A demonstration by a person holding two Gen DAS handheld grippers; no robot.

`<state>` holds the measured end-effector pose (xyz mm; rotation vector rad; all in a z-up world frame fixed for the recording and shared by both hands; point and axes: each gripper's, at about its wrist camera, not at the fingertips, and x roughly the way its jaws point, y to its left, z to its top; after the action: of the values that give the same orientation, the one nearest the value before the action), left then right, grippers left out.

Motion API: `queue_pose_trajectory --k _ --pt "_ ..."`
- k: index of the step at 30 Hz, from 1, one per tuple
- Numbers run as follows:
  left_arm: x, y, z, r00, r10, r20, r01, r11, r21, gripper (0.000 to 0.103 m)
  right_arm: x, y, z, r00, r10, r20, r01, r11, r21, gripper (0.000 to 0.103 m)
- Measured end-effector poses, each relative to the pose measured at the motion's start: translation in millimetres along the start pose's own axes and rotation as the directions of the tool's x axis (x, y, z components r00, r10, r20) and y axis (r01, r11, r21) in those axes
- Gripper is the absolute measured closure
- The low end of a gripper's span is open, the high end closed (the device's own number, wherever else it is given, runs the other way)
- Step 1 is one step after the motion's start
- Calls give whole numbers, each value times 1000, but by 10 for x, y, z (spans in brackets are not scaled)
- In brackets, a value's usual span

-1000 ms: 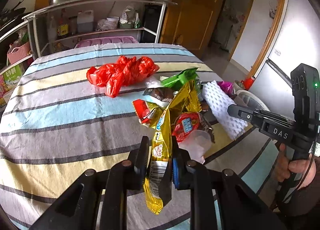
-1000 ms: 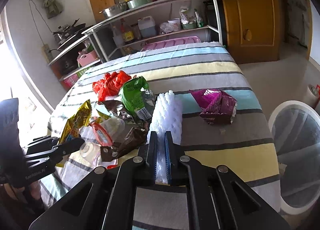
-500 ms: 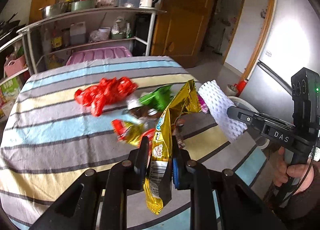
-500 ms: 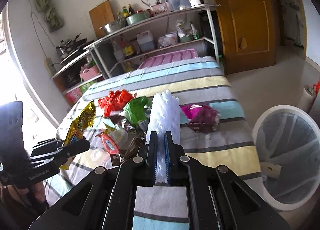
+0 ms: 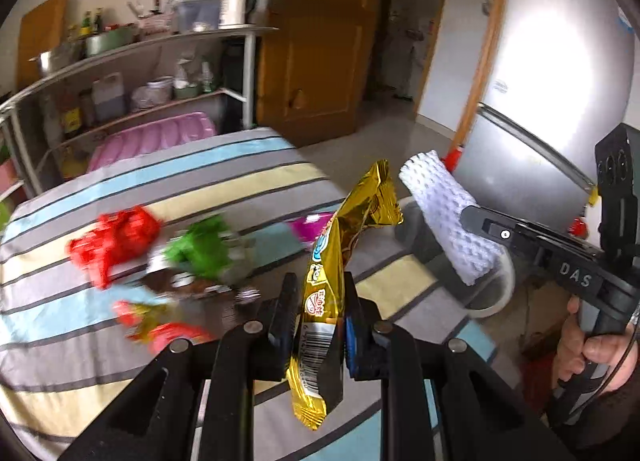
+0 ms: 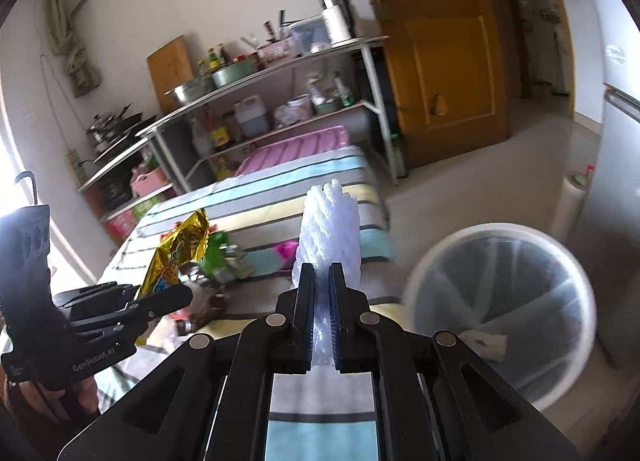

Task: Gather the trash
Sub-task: 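Carry the yellow wrapper and foam net in both tools over the bin, then open both tools to drop the wrapper and foam net into the bin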

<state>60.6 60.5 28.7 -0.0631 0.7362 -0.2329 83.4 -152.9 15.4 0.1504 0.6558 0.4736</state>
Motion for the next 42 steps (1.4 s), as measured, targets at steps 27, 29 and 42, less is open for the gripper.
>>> queue_pose_trajectory --k 27,29,42 --pt "1118 -1429 217 968 -170 -185 194 973 122 82 189 -1474 -270 950 -270 -154 289 951 114 96" --pt "1179 -1440 209 966 -167 -198 193 974 118 82 221 -1511 -295 946 -279 -162 299 947 115 96" --pt "1314 -1401 208 964 -153 -216 177 980 94 54 337 -1602 -332 931 -309 -196 334 936 109 79"
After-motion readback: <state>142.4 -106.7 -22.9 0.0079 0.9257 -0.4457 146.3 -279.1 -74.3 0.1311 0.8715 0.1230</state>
